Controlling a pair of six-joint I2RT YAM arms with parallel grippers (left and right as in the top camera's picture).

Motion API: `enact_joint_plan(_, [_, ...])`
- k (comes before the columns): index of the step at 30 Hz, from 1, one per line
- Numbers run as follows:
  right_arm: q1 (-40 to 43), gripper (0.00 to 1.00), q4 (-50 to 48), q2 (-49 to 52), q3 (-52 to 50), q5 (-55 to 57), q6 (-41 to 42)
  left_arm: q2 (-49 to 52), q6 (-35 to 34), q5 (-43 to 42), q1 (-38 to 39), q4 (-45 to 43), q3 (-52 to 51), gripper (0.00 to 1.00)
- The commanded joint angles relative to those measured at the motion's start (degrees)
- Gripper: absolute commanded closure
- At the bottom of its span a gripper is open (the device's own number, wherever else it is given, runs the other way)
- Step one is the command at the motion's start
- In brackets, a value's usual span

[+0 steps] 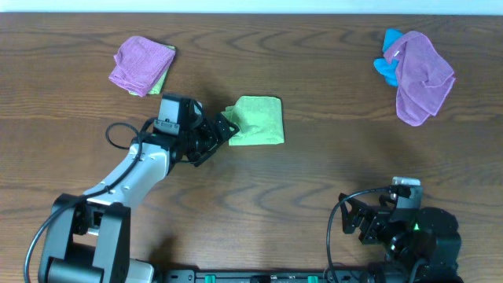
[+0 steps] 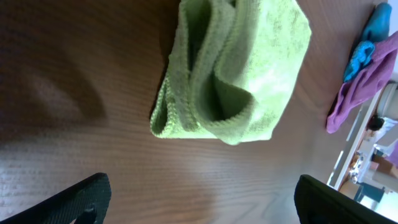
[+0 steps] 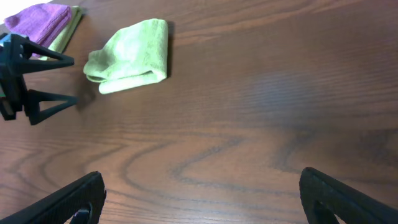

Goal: Fold the cloth
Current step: 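Lift the folded green cloth with the left gripper and carry it to the pink stack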

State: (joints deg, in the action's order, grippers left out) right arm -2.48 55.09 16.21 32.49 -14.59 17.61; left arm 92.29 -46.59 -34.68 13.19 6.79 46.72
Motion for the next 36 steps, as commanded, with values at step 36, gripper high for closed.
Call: enact_joint_plan(36, [0.42,0.01,0.04,-0.5,-0.31,-0.26,1.03,13.99,-10.84,4.02,3.89,-21.18,-3.93,0.08])
